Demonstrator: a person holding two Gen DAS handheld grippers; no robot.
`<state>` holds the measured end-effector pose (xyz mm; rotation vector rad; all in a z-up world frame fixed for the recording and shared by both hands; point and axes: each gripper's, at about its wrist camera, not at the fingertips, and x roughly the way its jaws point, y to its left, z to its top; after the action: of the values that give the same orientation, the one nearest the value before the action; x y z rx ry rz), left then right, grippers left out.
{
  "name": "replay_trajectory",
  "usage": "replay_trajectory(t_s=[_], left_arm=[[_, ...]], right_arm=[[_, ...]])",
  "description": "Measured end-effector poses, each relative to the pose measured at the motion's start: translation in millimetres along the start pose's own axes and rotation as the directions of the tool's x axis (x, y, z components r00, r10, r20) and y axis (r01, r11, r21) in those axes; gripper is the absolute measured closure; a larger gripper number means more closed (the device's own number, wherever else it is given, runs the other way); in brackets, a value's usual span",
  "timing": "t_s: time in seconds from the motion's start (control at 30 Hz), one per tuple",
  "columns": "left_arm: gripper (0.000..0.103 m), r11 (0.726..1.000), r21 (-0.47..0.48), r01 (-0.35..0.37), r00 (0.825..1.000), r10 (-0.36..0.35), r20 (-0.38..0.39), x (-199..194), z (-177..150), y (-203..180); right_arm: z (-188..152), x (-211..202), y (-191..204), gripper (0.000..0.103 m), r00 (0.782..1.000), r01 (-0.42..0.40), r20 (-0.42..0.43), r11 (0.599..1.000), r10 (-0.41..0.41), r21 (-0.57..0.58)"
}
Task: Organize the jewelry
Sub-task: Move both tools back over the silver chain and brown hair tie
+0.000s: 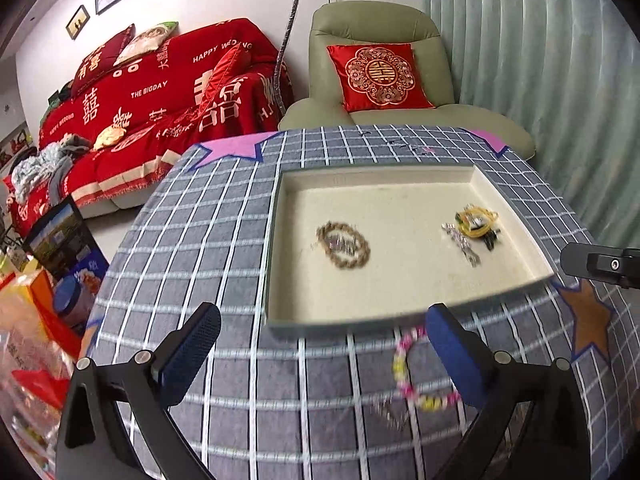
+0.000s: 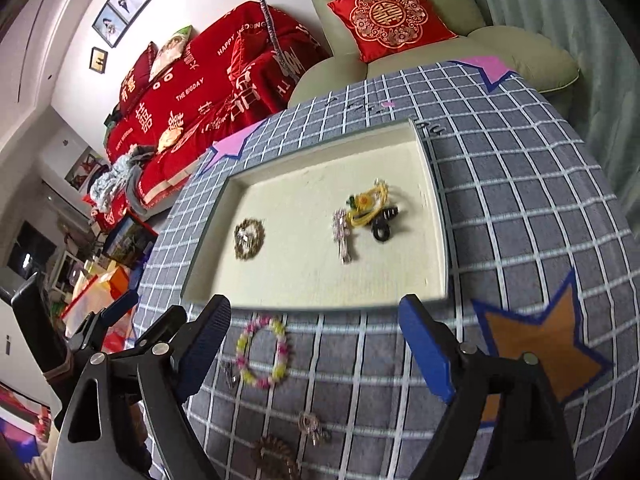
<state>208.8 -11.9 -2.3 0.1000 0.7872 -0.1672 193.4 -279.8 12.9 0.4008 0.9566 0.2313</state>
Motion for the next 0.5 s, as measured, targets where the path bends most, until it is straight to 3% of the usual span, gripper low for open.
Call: replay_trajectory(t_s=[0.5], left_arm=[[0.000,0.999,0.040,0.032,0.994,-0.028,-0.105,-1,-59,-7]], right_arm=[[-81,-12,11,0.015,0.991,0.090,-0.083,0.985,-0.103,-0.146]])
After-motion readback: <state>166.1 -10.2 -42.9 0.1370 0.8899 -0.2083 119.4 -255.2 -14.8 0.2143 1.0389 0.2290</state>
